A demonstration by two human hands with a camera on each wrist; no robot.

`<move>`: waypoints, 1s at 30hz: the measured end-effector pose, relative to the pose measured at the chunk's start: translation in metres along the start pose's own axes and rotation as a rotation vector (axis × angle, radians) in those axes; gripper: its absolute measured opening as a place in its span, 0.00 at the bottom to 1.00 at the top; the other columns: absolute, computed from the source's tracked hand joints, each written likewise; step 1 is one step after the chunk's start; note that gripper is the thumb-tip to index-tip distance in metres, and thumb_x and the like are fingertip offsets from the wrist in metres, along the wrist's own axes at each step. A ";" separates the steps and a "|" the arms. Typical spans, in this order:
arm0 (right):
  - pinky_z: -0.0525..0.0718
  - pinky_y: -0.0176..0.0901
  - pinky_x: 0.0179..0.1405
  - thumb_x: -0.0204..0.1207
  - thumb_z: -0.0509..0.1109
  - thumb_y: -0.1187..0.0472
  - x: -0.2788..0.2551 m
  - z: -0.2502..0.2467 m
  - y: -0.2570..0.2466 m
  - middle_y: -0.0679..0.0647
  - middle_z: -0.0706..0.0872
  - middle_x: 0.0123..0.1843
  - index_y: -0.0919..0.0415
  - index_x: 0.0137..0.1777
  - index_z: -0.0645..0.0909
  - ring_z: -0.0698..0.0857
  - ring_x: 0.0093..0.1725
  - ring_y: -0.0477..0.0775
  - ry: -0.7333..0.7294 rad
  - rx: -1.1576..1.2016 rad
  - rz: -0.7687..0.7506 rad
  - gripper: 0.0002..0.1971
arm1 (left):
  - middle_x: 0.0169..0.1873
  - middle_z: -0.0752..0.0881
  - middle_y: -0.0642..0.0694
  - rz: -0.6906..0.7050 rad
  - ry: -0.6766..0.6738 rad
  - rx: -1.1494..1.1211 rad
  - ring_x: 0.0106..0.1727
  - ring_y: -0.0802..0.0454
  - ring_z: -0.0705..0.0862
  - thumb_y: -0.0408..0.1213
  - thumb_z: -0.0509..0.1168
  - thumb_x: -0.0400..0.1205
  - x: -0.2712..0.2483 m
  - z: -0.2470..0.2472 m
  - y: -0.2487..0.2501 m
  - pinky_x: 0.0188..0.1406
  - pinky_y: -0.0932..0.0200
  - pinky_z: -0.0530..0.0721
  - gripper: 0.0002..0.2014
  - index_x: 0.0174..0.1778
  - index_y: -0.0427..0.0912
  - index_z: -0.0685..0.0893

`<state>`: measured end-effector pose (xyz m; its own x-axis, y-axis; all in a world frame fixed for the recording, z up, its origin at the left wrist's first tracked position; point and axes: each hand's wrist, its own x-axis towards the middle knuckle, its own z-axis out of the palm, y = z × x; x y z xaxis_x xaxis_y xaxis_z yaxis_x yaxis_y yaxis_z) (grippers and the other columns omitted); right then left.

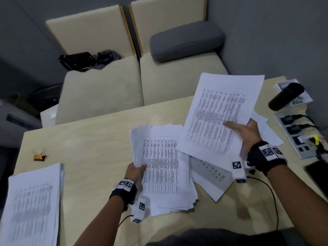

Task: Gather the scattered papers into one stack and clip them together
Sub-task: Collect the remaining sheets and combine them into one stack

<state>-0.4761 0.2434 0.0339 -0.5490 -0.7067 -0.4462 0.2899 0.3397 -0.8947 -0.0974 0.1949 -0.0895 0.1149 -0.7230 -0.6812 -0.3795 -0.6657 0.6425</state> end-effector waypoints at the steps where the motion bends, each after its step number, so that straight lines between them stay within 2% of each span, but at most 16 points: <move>1: 0.86 0.50 0.51 0.65 0.84 0.65 0.000 0.005 -0.002 0.50 0.91 0.56 0.55 0.60 0.85 0.90 0.54 0.50 -0.043 0.040 -0.042 0.23 | 0.26 0.75 0.47 -0.004 -0.004 0.004 0.26 0.51 0.72 0.34 0.68 0.81 -0.001 -0.001 0.001 0.23 0.62 0.74 0.07 0.48 0.35 0.79; 4: 0.82 0.58 0.65 0.52 0.90 0.57 0.005 0.018 0.016 0.52 0.89 0.61 0.55 0.65 0.82 0.87 0.61 0.55 -0.067 -0.051 -0.047 0.38 | 0.26 0.76 0.47 -0.019 -0.010 0.030 0.27 0.50 0.72 0.35 0.69 0.79 0.002 -0.001 -0.005 0.29 0.58 0.74 0.10 0.50 0.32 0.80; 7: 0.79 0.56 0.67 0.58 0.87 0.63 -0.004 0.045 0.057 0.49 0.86 0.62 0.53 0.69 0.76 0.84 0.63 0.55 -0.108 -0.227 0.035 0.38 | 0.30 0.81 0.43 -0.046 -0.026 -0.032 0.31 0.46 0.77 0.39 0.68 0.81 0.000 -0.003 0.005 0.37 0.53 0.77 0.18 0.60 0.29 0.81; 8: 0.78 0.53 0.67 0.63 0.84 0.63 -0.009 0.055 0.074 0.50 0.84 0.65 0.54 0.73 0.72 0.83 0.65 0.56 -0.140 -0.303 0.075 0.38 | 0.39 0.86 0.38 -0.046 -0.054 -0.036 0.40 0.41 0.84 0.45 0.66 0.83 -0.002 -0.003 0.011 0.43 0.48 0.81 0.24 0.65 0.28 0.80; 9: 0.78 0.50 0.66 0.67 0.82 0.63 -0.015 0.065 0.089 0.54 0.82 0.69 0.56 0.76 0.68 0.82 0.67 0.59 -0.181 -0.405 0.108 0.39 | 0.55 0.86 0.33 -0.048 -0.090 -0.028 0.56 0.35 0.85 0.54 0.61 0.84 -0.004 -0.004 0.017 0.56 0.42 0.81 0.31 0.71 0.30 0.76; 10: 0.77 0.47 0.65 0.71 0.79 0.62 -0.021 0.075 0.103 0.58 0.80 0.72 0.58 0.78 0.63 0.81 0.68 0.61 -0.231 -0.529 0.141 0.39 | 0.70 0.79 0.34 -0.047 -0.122 -0.046 0.70 0.33 0.78 0.61 0.57 0.82 -0.005 -0.004 0.021 0.69 0.37 0.73 0.37 0.77 0.33 0.72; 11: 0.77 0.46 0.65 0.74 0.76 0.61 -0.026 0.083 0.117 0.62 0.76 0.75 0.60 0.80 0.58 0.79 0.70 0.63 -0.280 -0.653 0.146 0.39 | 0.76 0.73 0.36 -0.054 -0.158 -0.069 0.77 0.35 0.71 0.66 0.55 0.80 -0.007 -0.005 0.026 0.74 0.37 0.67 0.40 0.80 0.37 0.68; 13: 0.75 0.47 0.69 0.79 0.71 0.59 -0.038 0.096 0.135 0.64 0.71 0.79 0.60 0.83 0.49 0.75 0.74 0.63 -0.362 -0.810 0.090 0.40 | 0.73 0.76 0.37 -0.014 -0.188 0.008 0.74 0.37 0.75 0.70 0.62 0.74 -0.003 -0.005 0.026 0.68 0.45 0.72 0.45 0.77 0.37 0.72; 15: 0.73 0.47 0.72 0.80 0.68 0.57 -0.047 0.103 0.146 0.63 0.69 0.80 0.57 0.83 0.46 0.75 0.75 0.62 -0.418 -0.830 0.044 0.40 | 0.60 0.86 0.38 0.036 -0.159 0.171 0.57 0.41 0.85 0.56 0.74 0.73 0.006 -0.003 0.020 0.52 0.54 0.79 0.33 0.67 0.35 0.82; 17: 0.75 0.47 0.69 0.80 0.67 0.53 -0.052 0.104 0.145 0.62 0.74 0.77 0.55 0.82 0.49 0.79 0.71 0.61 -0.438 -0.832 0.030 0.37 | 0.48 0.90 0.39 0.071 -0.135 0.295 0.42 0.44 0.87 0.47 0.78 0.72 0.020 -0.002 0.010 0.46 0.53 0.86 0.25 0.59 0.34 0.86; 19: 0.83 0.42 0.54 0.80 0.67 0.53 -0.045 0.094 0.136 0.60 0.85 0.62 0.55 0.80 0.55 0.86 0.55 0.56 -0.364 -0.817 0.040 0.33 | 0.40 0.90 0.40 0.073 -0.110 0.346 0.38 0.43 0.87 0.46 0.78 0.71 0.029 -0.002 0.002 0.47 0.46 0.90 0.24 0.54 0.33 0.85; 21: 0.83 0.40 0.40 0.79 0.68 0.56 -0.027 0.072 0.122 0.57 0.88 0.50 0.57 0.75 0.64 0.87 0.44 0.52 -0.184 -0.799 0.024 0.27 | 0.40 0.90 0.40 0.062 -0.087 0.344 0.40 0.41 0.89 0.49 0.79 0.67 0.035 -0.003 -0.003 0.48 0.41 0.90 0.25 0.53 0.36 0.85; 24: 0.82 0.51 0.56 0.73 0.72 0.59 0.007 0.014 0.103 0.62 0.81 0.64 0.60 0.68 0.69 0.83 0.59 0.63 0.268 -0.765 0.083 0.25 | 0.39 0.91 0.41 0.068 -0.075 0.333 0.41 0.41 0.90 0.52 0.79 0.65 0.037 -0.003 -0.008 0.47 0.40 0.90 0.24 0.50 0.41 0.85; 26: 0.75 0.62 0.68 0.68 0.74 0.53 0.022 -0.027 0.095 0.66 0.69 0.74 0.62 0.73 0.63 0.74 0.70 0.70 0.520 -0.740 0.323 0.36 | 0.37 0.92 0.42 0.050 -0.071 0.279 0.39 0.40 0.91 0.54 0.80 0.61 0.039 -0.003 -0.012 0.44 0.38 0.91 0.25 0.48 0.44 0.86; 28: 0.64 0.67 0.75 0.66 0.75 0.44 0.030 -0.052 0.089 0.66 0.54 0.83 0.63 0.83 0.47 0.62 0.80 0.71 0.558 -0.702 0.616 0.53 | 0.37 0.93 0.44 0.024 -0.070 0.230 0.38 0.40 0.92 0.58 0.80 0.55 0.044 -0.002 -0.019 0.42 0.36 0.91 0.31 0.49 0.45 0.86; 30: 0.57 0.67 0.79 0.66 0.75 0.37 0.036 -0.059 0.085 0.64 0.44 0.86 0.63 0.84 0.35 0.53 0.84 0.69 0.506 -0.699 0.720 0.62 | 0.37 0.93 0.44 0.037 -0.082 0.230 0.39 0.40 0.92 0.60 0.79 0.53 0.050 -0.003 -0.025 0.42 0.37 0.91 0.33 0.49 0.46 0.86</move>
<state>-0.5175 0.2829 -0.0595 -0.7323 0.0744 -0.6769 0.2519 0.9531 -0.1678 -0.0797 0.1749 -0.1392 0.0261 -0.7223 -0.6911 -0.5825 -0.5728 0.5767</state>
